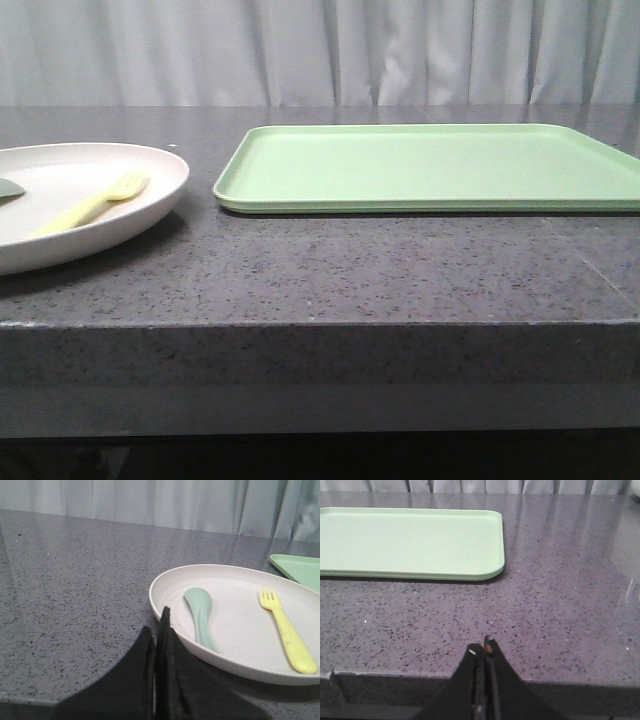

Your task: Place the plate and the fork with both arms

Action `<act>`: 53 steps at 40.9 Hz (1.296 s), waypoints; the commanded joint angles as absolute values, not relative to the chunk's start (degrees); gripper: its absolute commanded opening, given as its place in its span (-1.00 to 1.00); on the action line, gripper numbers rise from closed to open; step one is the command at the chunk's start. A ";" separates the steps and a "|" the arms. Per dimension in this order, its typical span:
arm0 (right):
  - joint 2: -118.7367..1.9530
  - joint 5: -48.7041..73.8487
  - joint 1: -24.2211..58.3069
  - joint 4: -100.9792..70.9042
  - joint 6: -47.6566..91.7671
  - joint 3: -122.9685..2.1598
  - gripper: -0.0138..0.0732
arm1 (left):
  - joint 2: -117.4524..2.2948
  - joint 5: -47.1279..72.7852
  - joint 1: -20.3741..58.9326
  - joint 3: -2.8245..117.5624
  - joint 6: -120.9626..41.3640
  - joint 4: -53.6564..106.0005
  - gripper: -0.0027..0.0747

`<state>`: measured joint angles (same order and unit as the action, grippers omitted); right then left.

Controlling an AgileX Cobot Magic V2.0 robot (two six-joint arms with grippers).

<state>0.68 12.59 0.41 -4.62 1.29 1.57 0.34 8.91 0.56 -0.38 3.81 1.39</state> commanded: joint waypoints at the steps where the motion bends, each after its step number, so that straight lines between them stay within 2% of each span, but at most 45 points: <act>1: 1.66 8.12 0.29 -4.14 1.79 1.38 -0.84 | 1.50 3.85 0.56 -0.47 3.79 1.74 -0.98; 43: 1.66 7.94 0.29 -4.14 1.79 1.38 -0.84 | 1.50 3.85 0.56 -0.47 3.79 1.74 -0.98; 53: 1.66 6.26 0.29 -4.14 1.79 1.33 -0.84 | 1.50 -1.48 0.56 -0.47 3.79 1.74 -0.98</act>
<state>0.68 12.46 0.41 -4.62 1.29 1.57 0.34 6.00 0.56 -0.38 3.81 1.39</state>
